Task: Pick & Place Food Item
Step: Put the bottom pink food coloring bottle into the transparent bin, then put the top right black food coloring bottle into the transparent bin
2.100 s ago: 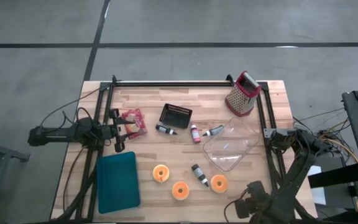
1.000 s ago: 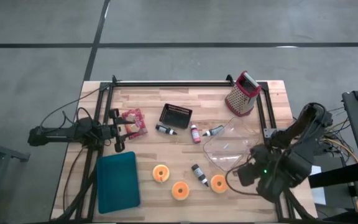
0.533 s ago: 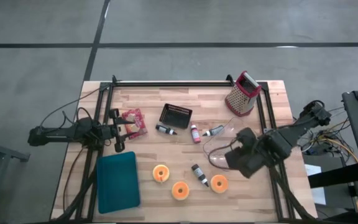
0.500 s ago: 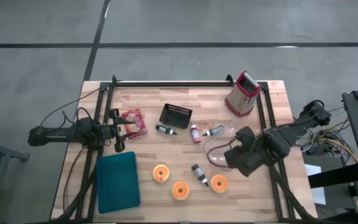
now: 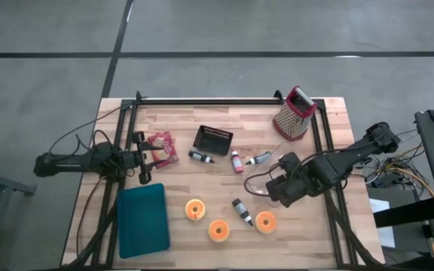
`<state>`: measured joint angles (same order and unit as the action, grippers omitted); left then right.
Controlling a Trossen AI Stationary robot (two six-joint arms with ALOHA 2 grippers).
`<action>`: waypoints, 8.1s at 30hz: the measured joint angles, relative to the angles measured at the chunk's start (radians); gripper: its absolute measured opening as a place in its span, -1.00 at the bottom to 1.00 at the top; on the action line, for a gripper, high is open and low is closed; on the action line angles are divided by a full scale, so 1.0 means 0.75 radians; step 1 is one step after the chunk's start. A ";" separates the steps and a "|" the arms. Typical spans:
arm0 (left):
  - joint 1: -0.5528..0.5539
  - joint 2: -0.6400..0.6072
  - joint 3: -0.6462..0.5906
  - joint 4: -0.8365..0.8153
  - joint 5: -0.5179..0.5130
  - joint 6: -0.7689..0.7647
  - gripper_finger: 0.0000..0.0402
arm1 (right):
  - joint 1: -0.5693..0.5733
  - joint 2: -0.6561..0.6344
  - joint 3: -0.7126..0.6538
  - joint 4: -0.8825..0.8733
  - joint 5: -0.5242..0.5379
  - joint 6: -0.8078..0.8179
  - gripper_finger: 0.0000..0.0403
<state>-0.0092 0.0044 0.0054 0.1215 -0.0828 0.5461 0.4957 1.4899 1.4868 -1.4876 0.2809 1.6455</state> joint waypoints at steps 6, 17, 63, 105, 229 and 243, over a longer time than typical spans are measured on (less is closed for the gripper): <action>0.000 0.000 0.000 0.000 0.000 0.000 -0.01 | 0.000 0.000 -0.109 0.090 -0.056 0.044 -0.38; 0.000 0.000 0.000 0.000 0.000 0.000 -0.01 | -0.015 0.001 -0.256 0.251 -0.140 0.055 -0.39; 0.000 0.001 0.000 0.001 0.000 0.000 -0.01 | -0.156 -0.492 -0.766 0.237 -0.132 0.256 -0.37; 0.000 0.002 0.000 0.000 0.000 0.000 -0.01 | -0.409 -0.402 -0.837 0.225 -0.197 0.221 -0.33; 0.000 0.003 0.000 -0.003 0.000 0.000 -0.01 | -0.796 0.198 -0.530 1.150 -0.366 -2.484 -0.08; 0.000 0.004 0.000 -0.003 0.000 0.000 -0.01 | -0.797 0.198 -0.706 1.406 -0.386 -2.489 -0.08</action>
<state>-0.0090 0.0074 0.0052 0.1192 -0.0828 0.5461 -0.1017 1.6382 0.9571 -0.4332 -0.0086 -0.2210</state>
